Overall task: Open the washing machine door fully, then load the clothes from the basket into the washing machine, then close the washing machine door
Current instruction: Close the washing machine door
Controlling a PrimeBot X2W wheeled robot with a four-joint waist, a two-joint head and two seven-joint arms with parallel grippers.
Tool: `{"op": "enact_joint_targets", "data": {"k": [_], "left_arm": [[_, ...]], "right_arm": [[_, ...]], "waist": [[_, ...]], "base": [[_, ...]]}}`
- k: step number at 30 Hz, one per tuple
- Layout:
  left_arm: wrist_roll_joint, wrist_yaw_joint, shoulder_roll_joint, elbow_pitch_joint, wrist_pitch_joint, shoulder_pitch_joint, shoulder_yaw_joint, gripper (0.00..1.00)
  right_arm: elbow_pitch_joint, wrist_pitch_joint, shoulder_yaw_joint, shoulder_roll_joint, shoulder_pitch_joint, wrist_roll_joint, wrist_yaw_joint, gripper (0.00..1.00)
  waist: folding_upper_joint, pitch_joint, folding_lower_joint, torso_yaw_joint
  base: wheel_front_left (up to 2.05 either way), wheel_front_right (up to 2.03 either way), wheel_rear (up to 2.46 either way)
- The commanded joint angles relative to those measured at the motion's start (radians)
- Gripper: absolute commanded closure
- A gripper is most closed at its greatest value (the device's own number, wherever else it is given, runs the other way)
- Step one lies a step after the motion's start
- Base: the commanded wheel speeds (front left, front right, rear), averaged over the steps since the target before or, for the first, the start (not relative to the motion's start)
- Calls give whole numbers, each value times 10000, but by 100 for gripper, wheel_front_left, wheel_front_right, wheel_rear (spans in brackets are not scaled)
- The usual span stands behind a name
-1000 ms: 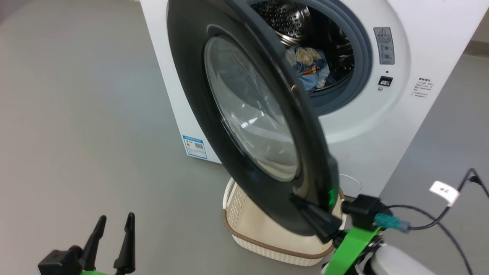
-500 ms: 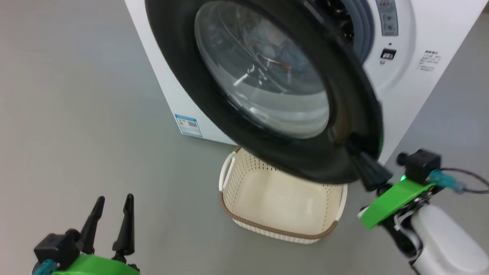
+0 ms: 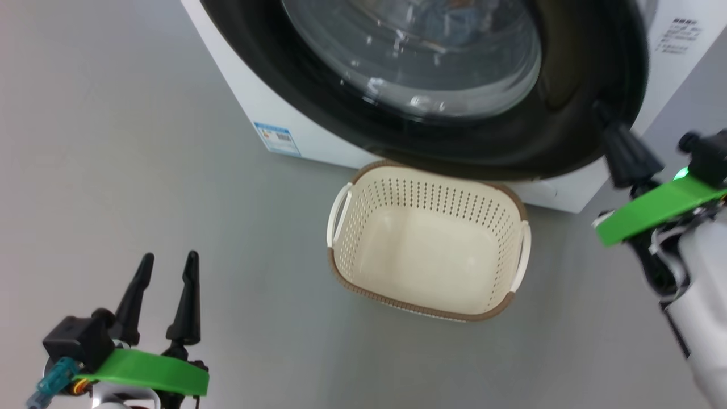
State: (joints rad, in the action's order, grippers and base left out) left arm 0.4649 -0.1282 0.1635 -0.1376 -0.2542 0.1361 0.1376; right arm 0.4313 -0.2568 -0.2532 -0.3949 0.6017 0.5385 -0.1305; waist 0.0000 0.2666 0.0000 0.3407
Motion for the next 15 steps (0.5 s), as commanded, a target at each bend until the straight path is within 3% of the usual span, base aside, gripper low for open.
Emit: {"op": "enact_joint_targets", "data": {"k": [1,15], "left_arm": [[72,-25,241,278,-76,358,-406,0],[79,-25,78,323,-76,721,-299,0]], "right_arm": [[-203,-49,-32,-145,271,-68,-2,100],[146,-49,1010,-393,1867,-491,-2,100]], "waist": [[0,419,0,90],[0,1121,0,275]], "base": [[0,0,0],[0,0,0]]}}
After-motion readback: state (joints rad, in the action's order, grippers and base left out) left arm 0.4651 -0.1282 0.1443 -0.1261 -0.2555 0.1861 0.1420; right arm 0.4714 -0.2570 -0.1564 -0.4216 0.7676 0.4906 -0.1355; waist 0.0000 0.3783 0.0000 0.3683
